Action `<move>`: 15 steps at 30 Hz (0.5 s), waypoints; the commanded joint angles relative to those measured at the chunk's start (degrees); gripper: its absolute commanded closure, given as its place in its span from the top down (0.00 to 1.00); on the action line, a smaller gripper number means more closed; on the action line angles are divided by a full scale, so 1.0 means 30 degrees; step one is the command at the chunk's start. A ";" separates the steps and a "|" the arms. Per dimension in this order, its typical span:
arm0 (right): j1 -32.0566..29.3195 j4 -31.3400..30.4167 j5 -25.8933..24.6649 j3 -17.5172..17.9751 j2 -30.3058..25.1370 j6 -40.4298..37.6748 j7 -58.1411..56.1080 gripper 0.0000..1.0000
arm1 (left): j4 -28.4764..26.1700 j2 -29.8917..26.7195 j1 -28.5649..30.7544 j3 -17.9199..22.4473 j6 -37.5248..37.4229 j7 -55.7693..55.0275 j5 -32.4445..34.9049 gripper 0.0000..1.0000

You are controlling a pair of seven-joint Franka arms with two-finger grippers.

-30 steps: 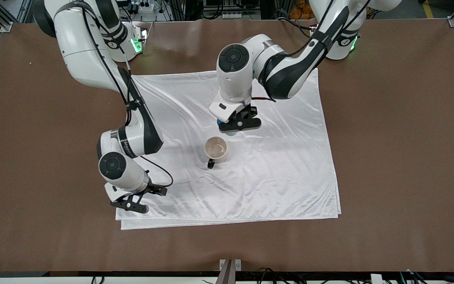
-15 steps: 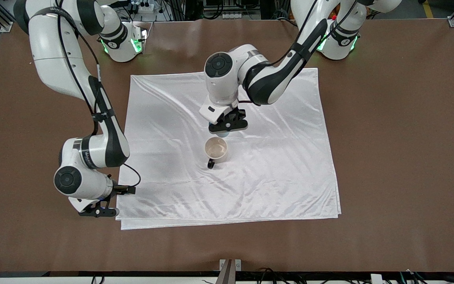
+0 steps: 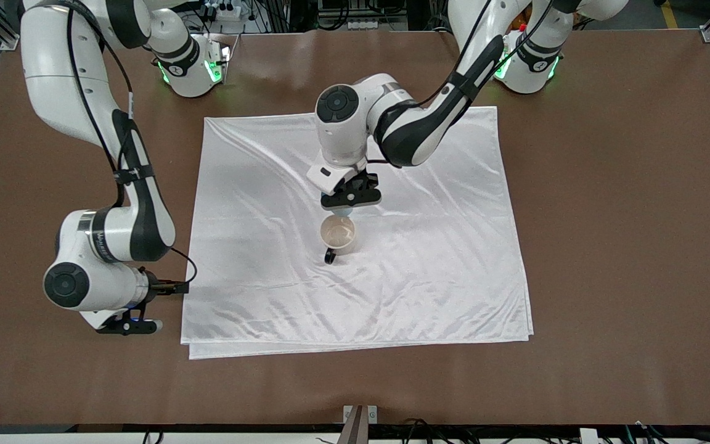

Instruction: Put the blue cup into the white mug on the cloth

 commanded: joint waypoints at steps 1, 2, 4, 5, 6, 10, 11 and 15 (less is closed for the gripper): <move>-0.1115 -0.1542 -0.0109 0.1211 -0.2556 -0.1297 -0.0303 1.00 | 0.0989 0.0229 -0.0069 0.0165 -0.0007 -0.0267 0.0481 0.00; -0.1379 -0.1922 -0.0109 0.1475 -0.3025 -0.1327 -0.0303 1.00 | 0.0989 0.0229 0.0018 0.0252 0.0110 -0.0267 0.0481 0.00; -0.1790 -0.2655 -0.0167 0.1945 -0.3992 -0.1356 -0.0332 1.00 | 0.0989 0.0258 0.0049 0.0603 0.0315 -0.0238 0.0452 0.00; -0.1937 -0.2891 -0.0197 0.2092 -0.4402 -0.1472 -0.0332 1.00 | 0.0989 0.0287 0.0048 0.0692 0.0461 -0.0209 0.0452 0.00; -0.2055 -0.3096 -0.0197 0.2151 -0.4783 -0.1676 -0.0332 1.00 | 0.0989 0.0345 0.0048 0.0751 0.0607 -0.0208 0.0452 0.00; -0.2552 -0.3186 -0.0197 0.2502 -0.5839 -0.2906 -0.0332 1.00 | 0.0989 0.0638 0.0048 0.0809 0.1106 -0.0238 0.0452 0.00; -0.2699 -0.3186 -0.0226 0.2590 -0.6103 -0.3170 -0.0332 1.00 | 0.0989 0.0726 0.0048 0.0810 0.1223 -0.0238 0.0452 0.00; -0.2993 -0.3244 -0.0226 0.2884 -0.6982 -0.3962 -0.0332 1.00 | 0.0989 0.0902 0.0048 0.0839 0.1662 -0.0296 0.0452 0.00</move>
